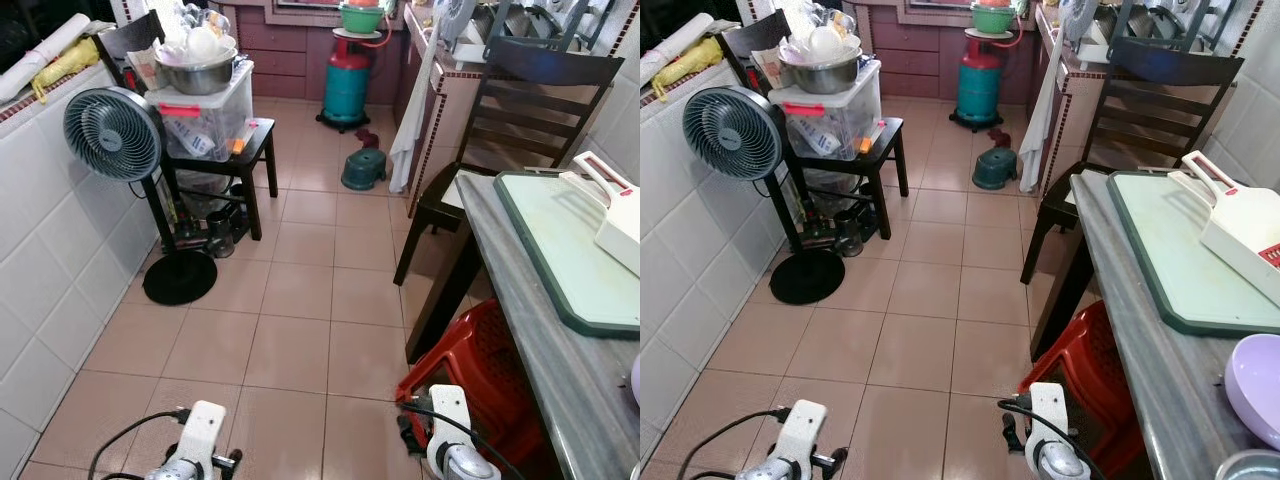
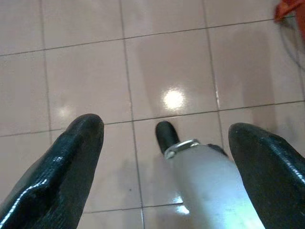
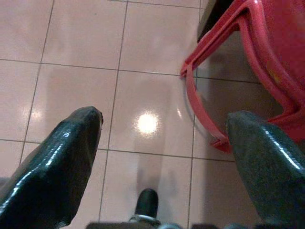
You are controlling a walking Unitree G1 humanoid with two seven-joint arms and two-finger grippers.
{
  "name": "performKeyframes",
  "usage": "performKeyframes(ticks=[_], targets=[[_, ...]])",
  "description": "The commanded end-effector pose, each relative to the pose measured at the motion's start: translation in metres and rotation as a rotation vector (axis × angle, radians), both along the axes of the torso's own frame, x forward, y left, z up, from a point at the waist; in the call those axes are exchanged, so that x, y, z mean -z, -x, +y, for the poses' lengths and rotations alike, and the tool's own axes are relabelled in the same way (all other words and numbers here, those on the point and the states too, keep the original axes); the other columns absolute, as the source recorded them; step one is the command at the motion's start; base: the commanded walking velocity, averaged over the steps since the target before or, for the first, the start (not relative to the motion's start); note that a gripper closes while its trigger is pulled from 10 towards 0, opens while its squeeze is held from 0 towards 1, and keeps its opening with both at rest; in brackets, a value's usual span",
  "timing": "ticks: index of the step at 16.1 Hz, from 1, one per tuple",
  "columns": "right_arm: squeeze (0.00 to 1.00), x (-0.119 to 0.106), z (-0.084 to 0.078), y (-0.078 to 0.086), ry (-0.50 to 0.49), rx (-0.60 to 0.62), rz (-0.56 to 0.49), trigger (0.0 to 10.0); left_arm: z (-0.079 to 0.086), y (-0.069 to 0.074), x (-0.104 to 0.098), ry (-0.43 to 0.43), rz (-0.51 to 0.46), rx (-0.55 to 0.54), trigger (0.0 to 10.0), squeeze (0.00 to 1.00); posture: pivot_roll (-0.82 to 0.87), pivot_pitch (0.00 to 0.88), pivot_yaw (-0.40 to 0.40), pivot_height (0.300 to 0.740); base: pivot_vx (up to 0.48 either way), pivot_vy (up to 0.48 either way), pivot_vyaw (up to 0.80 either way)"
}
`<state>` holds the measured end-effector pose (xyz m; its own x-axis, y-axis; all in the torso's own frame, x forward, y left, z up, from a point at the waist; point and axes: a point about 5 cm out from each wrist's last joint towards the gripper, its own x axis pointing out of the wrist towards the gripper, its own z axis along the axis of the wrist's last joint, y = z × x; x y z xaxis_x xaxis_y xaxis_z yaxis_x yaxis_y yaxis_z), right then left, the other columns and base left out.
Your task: Setting the table
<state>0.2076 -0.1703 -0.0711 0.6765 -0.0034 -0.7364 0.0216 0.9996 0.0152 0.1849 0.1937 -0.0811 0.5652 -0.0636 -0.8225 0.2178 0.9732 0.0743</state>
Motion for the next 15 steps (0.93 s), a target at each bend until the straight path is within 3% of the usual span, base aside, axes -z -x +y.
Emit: performKeyframes(ticks=[1, 4, 7, 9, 15], targets=[[0.0, 0.003, -0.005, 0.005, 0.011, 0.02, 0.036, 10.0, 0.003, -0.004, -0.002, -0.015, -0.002, -0.023, 10.0, 0.0, 0.03, 0.0, -0.039, 0.74, 0.0, 0.0, 0.0], [0.0, 0.006, -0.007, 0.01, 0.016, 0.012, 0.056, 10.0, 0.003, -0.007, -0.003, -0.006, -0.008, -0.048, 10.0, 0.0, 0.05, 0.0, -0.053, 0.74, 0.0, 0.0, 0.0], [0.0, 0.007, -0.007, 0.011, 0.027, -0.008, 0.07, 10.0, 0.0, -0.002, 0.0, -0.006, 0.013, -0.047, 10.0, 0.0, 0.05, 0.0, -0.055, 0.74, 0.0, 0.0, -0.78], [0.0, 0.006, -0.005, 0.009, 0.053, -0.035, 0.06, 10.0, -0.002, 0.002, 0.003, -0.023, 0.036, -0.028, 10.0, 0.0, 0.05, 0.0, -0.053, 0.74, 0.0, 0.276, -0.61], [0.0, 0.009, -0.009, 0.015, 0.108, -0.09, 0.083, 10.0, -0.003, -0.003, 0.001, -0.054, 0.041, -0.012, 10.0, 0.0, 0.05, 0.0, -0.055, 0.74, 0.0, 0.302, 0.0]])
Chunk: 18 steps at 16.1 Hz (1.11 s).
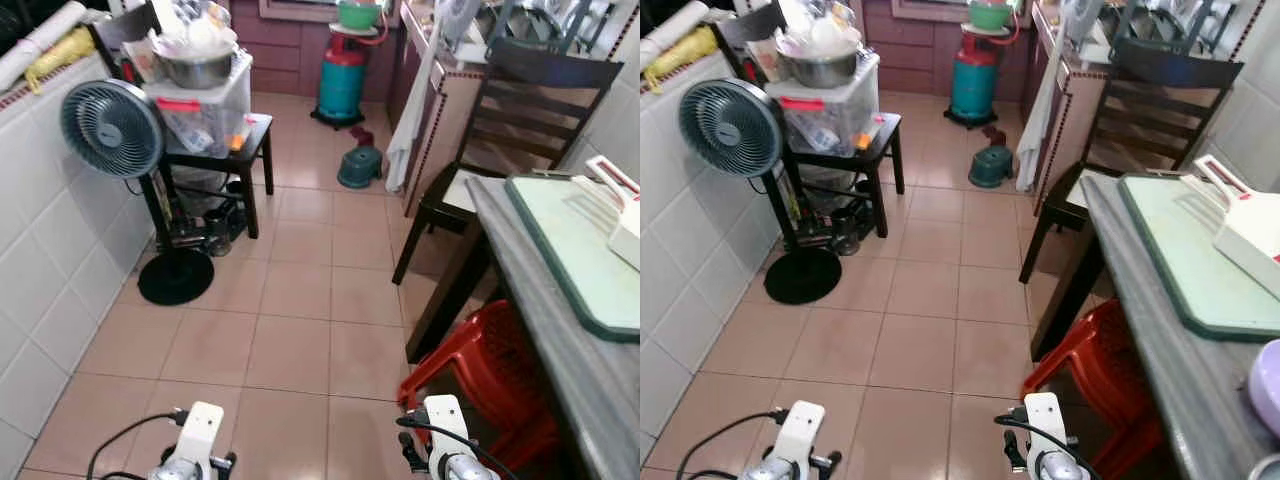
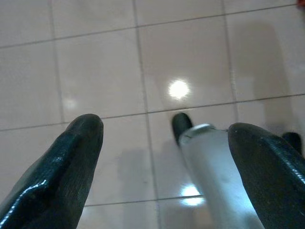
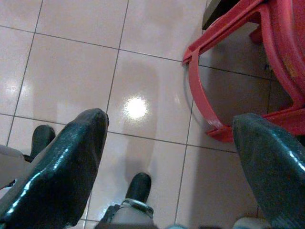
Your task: Setting the table
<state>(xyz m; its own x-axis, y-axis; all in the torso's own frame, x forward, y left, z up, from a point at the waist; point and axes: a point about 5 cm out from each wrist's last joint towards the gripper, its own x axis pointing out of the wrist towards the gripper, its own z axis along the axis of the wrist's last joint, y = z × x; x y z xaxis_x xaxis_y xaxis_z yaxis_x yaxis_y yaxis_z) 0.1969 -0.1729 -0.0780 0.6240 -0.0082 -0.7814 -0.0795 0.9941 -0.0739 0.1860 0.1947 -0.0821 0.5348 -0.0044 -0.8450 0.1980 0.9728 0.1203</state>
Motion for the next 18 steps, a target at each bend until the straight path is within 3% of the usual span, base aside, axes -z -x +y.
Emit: performKeyframes(ticks=[1, 5, 18], targets=[[0.0, 0.0023, -0.0084, 0.0057, 0.021, 0.019, 0.016, 10.0, -0.0029, 0.0001, 0.0004, 0.001, 0.003, 0.014, 10.0, 0.0, 0.05, 0.0, -0.055, 0.74, 0.0, 0.304, 0.0], [0.0, 0.0033, -0.0129, 0.0087, 0.032, 0.023, 0.026, 10.0, -0.0019, 0.0014, 0.0008, -0.002, 0.001, 0.025, 10.0, 0.0, 0.05, 0.0, -0.049, 0.74, 0.0, 0.305, 0.0], [0.0, 0.0039, -0.0061, 0.0091, 0.014, 0.029, 0.012, 10.0, -0.0027, -0.0035, -0.0015, -0.028, -0.007, 0.071, 10.0, 0.0, 0.04, 0.0, -0.007, 0.74, 0.0, 0.364, 0.0]])
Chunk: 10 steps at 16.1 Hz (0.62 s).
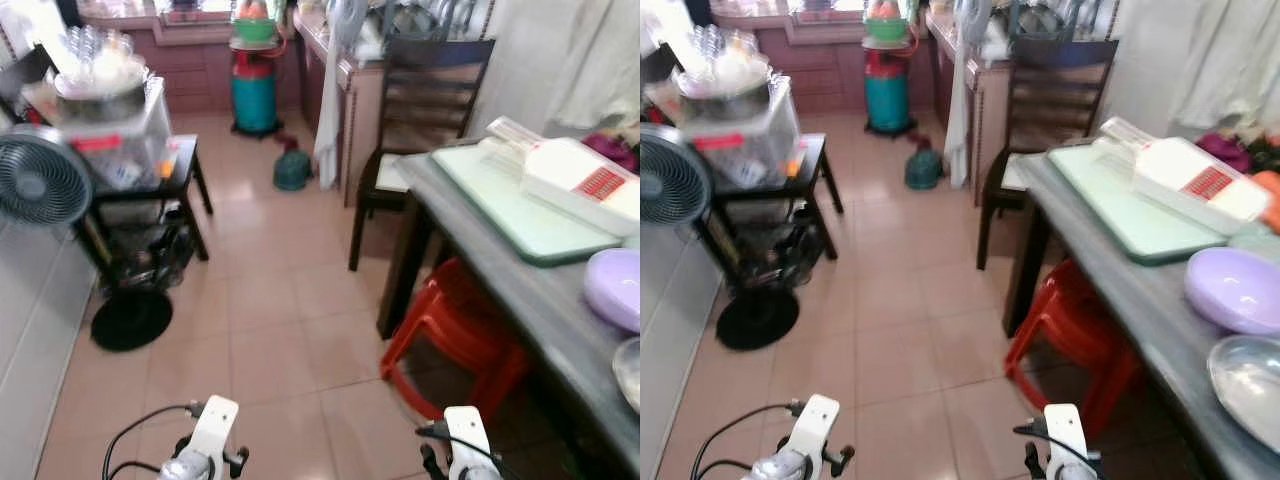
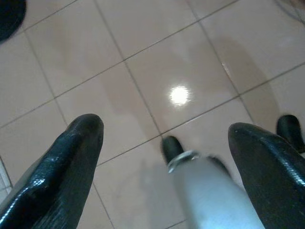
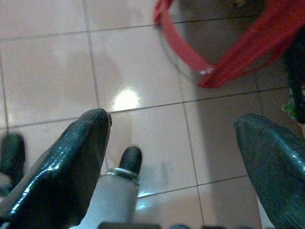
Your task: Setting the table
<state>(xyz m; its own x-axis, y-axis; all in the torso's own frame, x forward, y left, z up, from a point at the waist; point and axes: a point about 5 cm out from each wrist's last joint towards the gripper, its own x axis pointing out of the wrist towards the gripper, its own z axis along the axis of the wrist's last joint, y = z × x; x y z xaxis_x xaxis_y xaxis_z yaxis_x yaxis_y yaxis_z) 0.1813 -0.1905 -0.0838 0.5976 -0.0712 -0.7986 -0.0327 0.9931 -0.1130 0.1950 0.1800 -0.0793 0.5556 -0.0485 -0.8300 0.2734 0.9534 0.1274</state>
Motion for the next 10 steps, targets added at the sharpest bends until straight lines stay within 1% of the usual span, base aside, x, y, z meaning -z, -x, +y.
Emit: performKeyframes(ticks=[1, 3, 10], targets=[[0.0, -0.002, 0.0118, -0.0068, -0.029, -0.021, -0.02, 10.0, 0.012, 0.0055, 0.0014, -0.029, 0.02, -0.009, 10.0, 0.0, 0.04, 0.0, -0.008, 0.74, 0.0, 0.435, 0.0], [0.0, -0.0029, 0.0131, -0.0084, -0.028, -0.044, -0.027, 10.0, 0.0124, 0.0063, 0.0017, -0.03, 0.022, -0.008, 10.0, 0.0, 0.04, 0.0, -0.008, 0.74, 0.0, 0.431, 0.0], [0.0, -0.0057, 0.0178, -0.0141, -0.048, -0.055, -0.052, 10.0, 0.013, 0.0062, 0.0017, -0.034, 0.023, -0.009, 10.0, 0.0, 0.04, 0.0, -0.01, 0.74, 0.0, 0.433, 0.0]])
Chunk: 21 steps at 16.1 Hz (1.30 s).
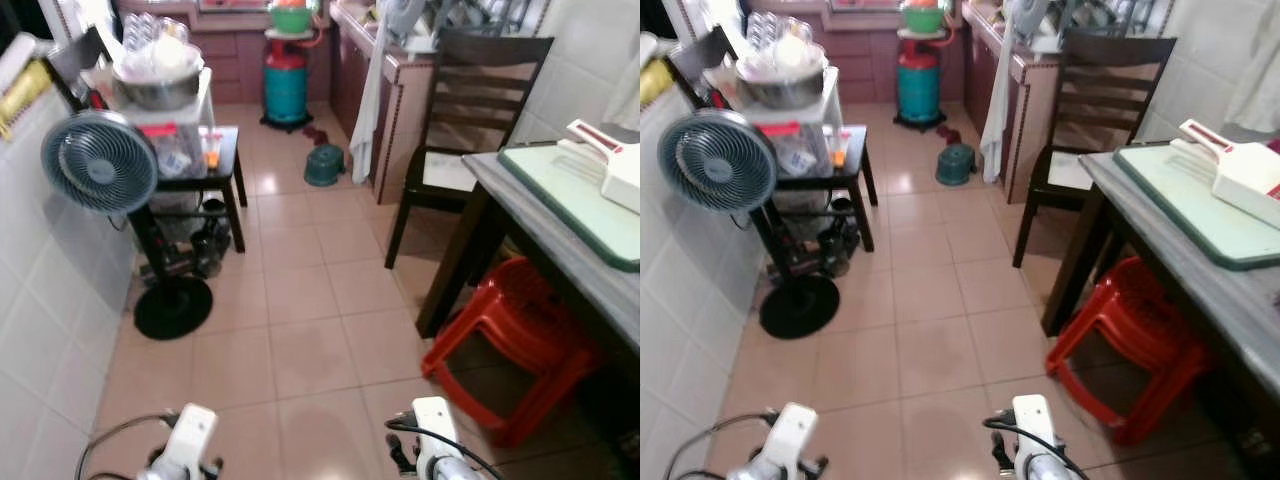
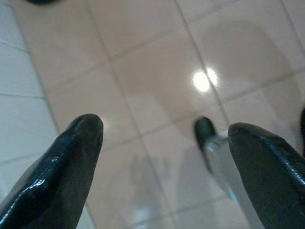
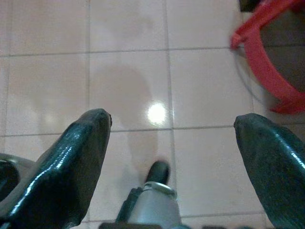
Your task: Setting the table
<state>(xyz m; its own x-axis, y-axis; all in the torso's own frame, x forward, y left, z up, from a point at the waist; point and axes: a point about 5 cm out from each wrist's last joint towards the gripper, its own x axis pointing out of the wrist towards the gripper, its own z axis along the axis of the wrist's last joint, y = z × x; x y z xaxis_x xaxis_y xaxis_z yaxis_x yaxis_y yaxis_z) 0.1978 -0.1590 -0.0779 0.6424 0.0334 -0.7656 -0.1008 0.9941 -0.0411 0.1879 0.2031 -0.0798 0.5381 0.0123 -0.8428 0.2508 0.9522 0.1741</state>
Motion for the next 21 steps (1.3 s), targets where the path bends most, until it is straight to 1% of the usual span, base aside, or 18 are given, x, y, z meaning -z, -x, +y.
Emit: performKeyframes(ticks=[1, 3, 9, 10, 13, 19, 21], targets=[[0.0, 0.0001, -0.0136, 0.0023, 0.028, 0.017, 0.003, 10.0, -0.0103, -0.0008, 0.0012, 0.021, 0.001, 0.018, 10.0, 0.0, 0.04, 0.0, -0.01, 0.74, 0.0, 0.431, 0.0], [0.0, 0.0001, -0.0131, 0.0024, 0.02, 0.016, -0.001, 10.0, -0.0104, -0.0008, 0.0012, 0.02, 0.001, 0.02, 10.0, 0.0, 0.04, 0.0, -0.009, 0.74, 0.0, 0.429, 0.23], [0.0, -0.0008, -0.0123, 0.0009, 0.021, 0.005, -0.01, 10.0, -0.0108, 0.0003, 0.0019, 0.017, 0.005, 0.02, 10.0, 0.0, 0.04, 0.0, -0.013, 0.74, 0.0, 0.423, 0.68], [0.0, -0.0011, -0.0129, 0.0005, 0.025, 0.005, -0.012, 10.0, -0.0115, -0.0001, 0.0016, 0.017, -0.001, 0.027, 10.0, 0.0, 0.04, 0.0, -0.014, 0.74, 0.0, 0.0, 0.51], [0.0, -0.0016, -0.0141, -0.0002, 0.03, 0.006, -0.013, 10.0, -0.0118, 0.0, 0.0018, 0.007, 0.001, 0.036, 10.0, 0.0, 0.04, 0.0, -0.017, 0.74, 0.0, 0.0, 0.0], [0.0, -0.0011, -0.0169, 0.001, 0.036, 0.013, -0.007, 10.0, -0.0143, 0.0031, 0.0037, 0.067, 0.007, -0.044, 10.0, 0.0, 0.03, 0.0, -0.022, 0.74, 0.0, 0.0, 0.0], [0.0, -0.0009, -0.018, 0.0015, 0.04, 0.01, -0.005, 10.0, -0.0147, 0.0054, 0.0051, 0.088, 0.017, -0.094, 10.0, 0.0, 0.03, 0.0, -0.025, 0.74, 0.0, 0.0, 0.0]])
